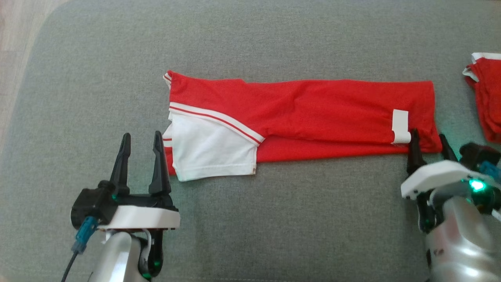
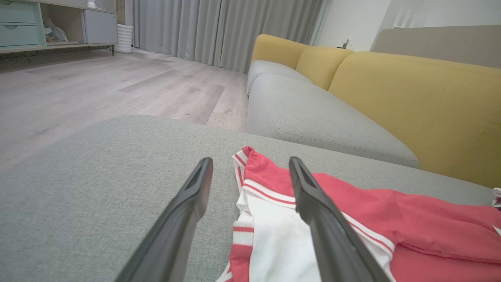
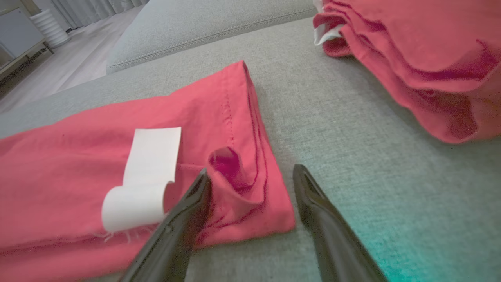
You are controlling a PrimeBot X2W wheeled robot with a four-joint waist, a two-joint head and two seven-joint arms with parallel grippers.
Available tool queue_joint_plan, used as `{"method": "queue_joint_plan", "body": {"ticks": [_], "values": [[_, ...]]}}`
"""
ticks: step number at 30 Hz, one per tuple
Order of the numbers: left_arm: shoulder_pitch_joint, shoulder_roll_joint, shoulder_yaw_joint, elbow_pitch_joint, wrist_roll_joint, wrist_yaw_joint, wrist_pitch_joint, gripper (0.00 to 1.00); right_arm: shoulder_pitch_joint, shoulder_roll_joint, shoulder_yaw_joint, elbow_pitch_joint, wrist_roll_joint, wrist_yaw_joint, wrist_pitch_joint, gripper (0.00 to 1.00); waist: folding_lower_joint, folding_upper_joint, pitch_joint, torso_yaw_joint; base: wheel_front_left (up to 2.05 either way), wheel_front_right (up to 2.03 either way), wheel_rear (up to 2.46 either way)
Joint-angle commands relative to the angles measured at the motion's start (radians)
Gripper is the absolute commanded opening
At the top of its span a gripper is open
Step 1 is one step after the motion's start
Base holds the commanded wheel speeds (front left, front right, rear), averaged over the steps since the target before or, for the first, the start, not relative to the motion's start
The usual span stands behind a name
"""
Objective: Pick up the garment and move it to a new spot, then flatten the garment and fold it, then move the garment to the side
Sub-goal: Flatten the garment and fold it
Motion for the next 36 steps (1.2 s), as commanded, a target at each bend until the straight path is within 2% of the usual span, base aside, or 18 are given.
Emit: {"method": "queue_joint_plan", "body": {"ticks": [1, 2, 3, 4, 9, 17, 22, 24, 28, 36], "values": [[-0.042, 0.001, 0.036, -0.028, 0.011, -0.004, -0.006, 1.00, -0.021, 0.002, 0.026, 0.029, -0.002, 0.007, 0.002, 1.00, 0.0000, 0.0000, 0.000, -0.001, 0.00, 0.00, 0.00], [-0.043, 0.001, 0.038, -0.028, 0.011, -0.005, -0.006, 1.00, -0.029, 0.002, 0.030, 0.050, 0.000, 0.007, -0.004, 0.79, 0.0000, 0.0000, -0.001, -0.002, 0.00, 0.00, 0.00], [-0.043, 0.001, 0.039, -0.028, 0.011, -0.004, -0.006, 1.00, -0.038, 0.002, 0.035, 0.068, 0.004, 0.007, -0.012, 0.19, 0.0000, 0.0000, -0.003, -0.005, 0.00, 0.00, 0.00], [-0.042, 0.001, 0.041, -0.028, 0.011, -0.003, -0.006, 1.00, -0.047, 0.002, 0.041, 0.082, 0.006, 0.007, -0.021, 0.00, 0.0000, 0.0000, -0.005, -0.009, 0.00, 0.00, 0.00], [-0.037, 0.001, 0.046, -0.028, 0.012, 0.000, -0.006, 1.00, -0.071, 0.002, 0.004, 0.100, -0.026, 0.007, -0.058, 0.00, 0.0000, 0.0000, -0.021, -0.028, 0.00, 0.00, 0.00], [-0.021, 0.000, 0.039, -0.039, -0.002, 0.006, -0.006, 1.00, -0.054, -0.001, -0.240, -0.038, -0.231, 0.007, -0.053, 0.00, 0.0000, 0.0000, -0.053, -0.055, 0.00, 0.00, 0.00], [-0.011, 0.000, 0.042, -0.038, -0.004, 0.005, -0.006, 1.00, -0.063, 0.001, -0.246, -0.137, -0.242, 0.007, -0.024, 0.00, 0.0000, 0.0000, -0.065, -0.060, 0.00, 0.00, 0.00], [-0.012, 0.000, 0.041, -0.037, -0.004, 0.004, -0.006, 1.00, -0.070, 0.002, -0.194, -0.157, -0.198, 0.007, -0.012, 0.00, 0.0000, 0.0000, -0.074, -0.056, 0.00, 0.00, 0.00], [-0.014, 0.000, 0.028, -0.037, -0.011, 0.000, -0.006, 1.00, -0.069, 0.002, -0.027, -0.196, -0.063, 0.007, 0.013, 0.00, 0.0000, 0.0000, -0.096, -0.036, 0.00, 0.00, 0.00], [0.001, 0.000, 0.010, -0.036, -0.012, 0.003, -0.006, 1.00, -0.013, 0.002, 0.420, -0.318, 0.243, 0.007, 0.086, 0.00, 0.0000, 0.0000, -0.146, 0.033, 0.00, 0.00, 0.00]]}}
